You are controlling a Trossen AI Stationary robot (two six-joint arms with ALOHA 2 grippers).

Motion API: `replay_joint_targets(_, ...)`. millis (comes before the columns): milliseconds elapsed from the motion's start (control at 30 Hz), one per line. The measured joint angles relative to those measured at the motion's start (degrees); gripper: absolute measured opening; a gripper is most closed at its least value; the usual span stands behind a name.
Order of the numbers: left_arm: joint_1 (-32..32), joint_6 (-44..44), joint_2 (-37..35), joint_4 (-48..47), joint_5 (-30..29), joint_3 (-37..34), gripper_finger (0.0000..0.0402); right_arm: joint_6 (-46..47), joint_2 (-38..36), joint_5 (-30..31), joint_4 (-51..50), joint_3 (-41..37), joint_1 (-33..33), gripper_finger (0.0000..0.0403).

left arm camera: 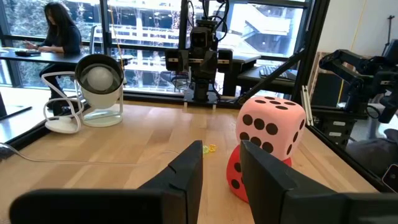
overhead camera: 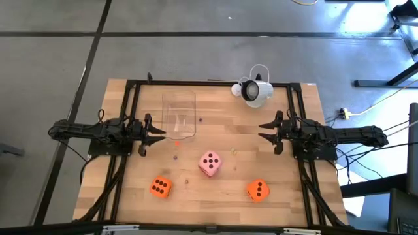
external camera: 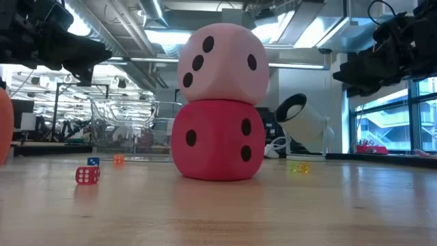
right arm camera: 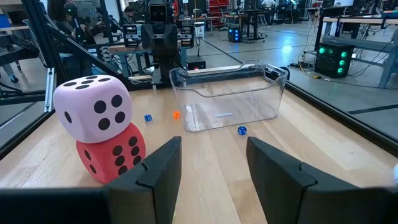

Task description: Pick & Place Dice

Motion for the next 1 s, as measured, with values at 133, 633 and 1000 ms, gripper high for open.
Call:
replay_joint_targets(133, 0.0, 0.0, 0.0, 0.0, 0.0, 0.0, 0.0102, 0.0, 0.0, 0.0, 0.0, 0.0, 0.0, 0.0180)
replay_joint_targets(633, 0.0, 0.0, 0.0, 0.0, 0.0, 0.0, 0.0102, 0.0, 0.0, 0.0, 0.0, 0.0, 0.0, 0.0180)
replay_joint_targets(1000, 0.0, 0.0, 0.0, 0.0, 0.0, 0.0, 0.0102, 2.9, 0.0, 0.0, 0.0, 0.0, 0.0, 0.0180)
